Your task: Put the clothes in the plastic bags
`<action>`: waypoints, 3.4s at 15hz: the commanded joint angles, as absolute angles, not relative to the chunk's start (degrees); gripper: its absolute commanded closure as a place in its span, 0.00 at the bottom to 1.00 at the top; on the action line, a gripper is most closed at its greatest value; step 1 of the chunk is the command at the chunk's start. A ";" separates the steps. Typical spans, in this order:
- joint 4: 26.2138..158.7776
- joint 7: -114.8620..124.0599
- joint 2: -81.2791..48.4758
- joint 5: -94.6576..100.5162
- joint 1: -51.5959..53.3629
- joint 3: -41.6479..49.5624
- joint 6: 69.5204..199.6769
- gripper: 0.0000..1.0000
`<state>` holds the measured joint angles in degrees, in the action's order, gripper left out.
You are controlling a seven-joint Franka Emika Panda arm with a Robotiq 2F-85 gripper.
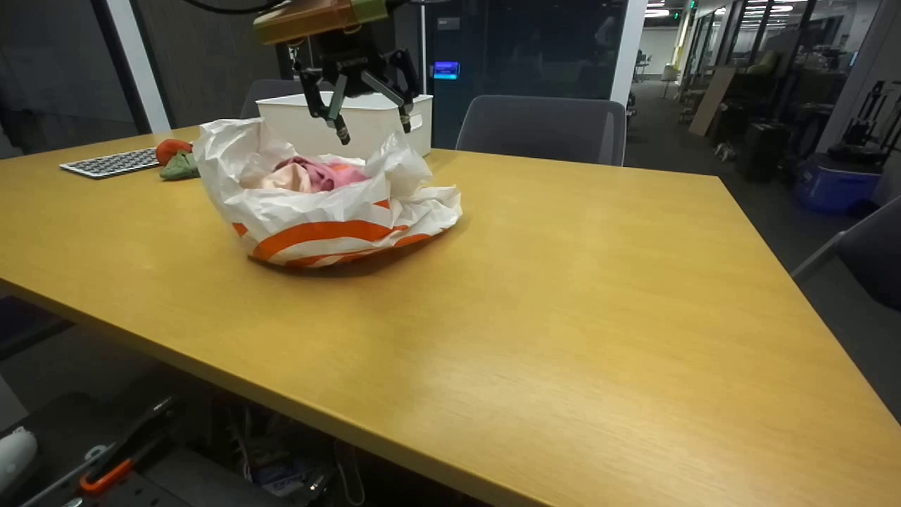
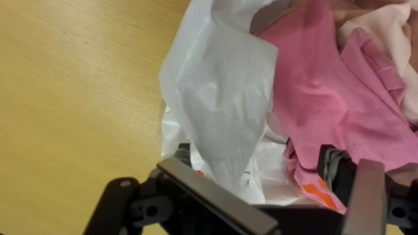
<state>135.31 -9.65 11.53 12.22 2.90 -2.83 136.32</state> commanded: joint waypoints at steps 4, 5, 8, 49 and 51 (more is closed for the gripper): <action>130.34 -10.46 6.48 14.22 2.87 -3.06 134.40 0.00; 130.23 -9.93 6.05 15.73 2.55 -3.03 134.50 0.00; 130.43 -8.49 5.31 20.28 1.83 -2.90 134.84 0.26; 133.00 -4.76 26.53 25.19 -2.61 -2.93 140.46 0.83; 133.16 -4.54 26.94 25.46 -2.89 -3.01 140.94 0.84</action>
<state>132.65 -5.89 25.84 23.96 -1.83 -2.52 138.76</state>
